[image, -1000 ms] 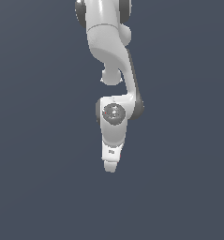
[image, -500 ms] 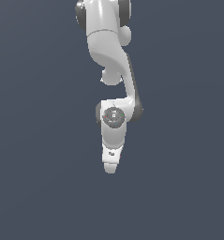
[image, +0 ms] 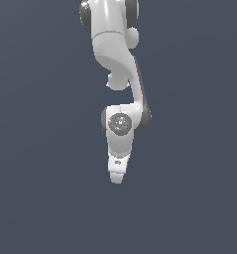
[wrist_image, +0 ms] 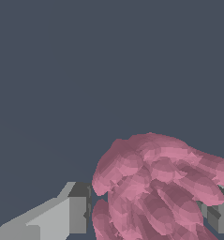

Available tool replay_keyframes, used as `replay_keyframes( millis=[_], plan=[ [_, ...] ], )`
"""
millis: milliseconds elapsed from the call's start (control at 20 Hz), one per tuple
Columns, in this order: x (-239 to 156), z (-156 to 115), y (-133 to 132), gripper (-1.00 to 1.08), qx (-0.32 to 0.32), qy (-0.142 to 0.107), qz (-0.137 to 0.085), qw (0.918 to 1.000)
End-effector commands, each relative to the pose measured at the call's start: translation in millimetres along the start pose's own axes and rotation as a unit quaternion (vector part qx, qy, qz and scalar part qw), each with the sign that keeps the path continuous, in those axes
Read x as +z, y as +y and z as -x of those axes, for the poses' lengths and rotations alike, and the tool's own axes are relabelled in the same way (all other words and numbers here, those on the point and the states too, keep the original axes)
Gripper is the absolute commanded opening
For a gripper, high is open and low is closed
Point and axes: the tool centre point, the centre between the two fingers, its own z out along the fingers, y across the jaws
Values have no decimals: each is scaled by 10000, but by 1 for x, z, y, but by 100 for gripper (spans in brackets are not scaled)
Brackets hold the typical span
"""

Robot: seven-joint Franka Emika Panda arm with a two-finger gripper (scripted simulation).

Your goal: Pick up the object and move it to a goal position.

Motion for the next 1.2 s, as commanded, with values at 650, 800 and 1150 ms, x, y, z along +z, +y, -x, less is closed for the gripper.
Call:
replay_keyframes(
  millis=[650, 800, 1150],
  plan=[
    [-56, 43, -25, -100, 2, -7, 2, 10000],
    [-79, 61, -35, -100, 1, -11, 2, 10000],
    [-140, 107, -62, -100, 1, -11, 2, 10000]
  ],
)
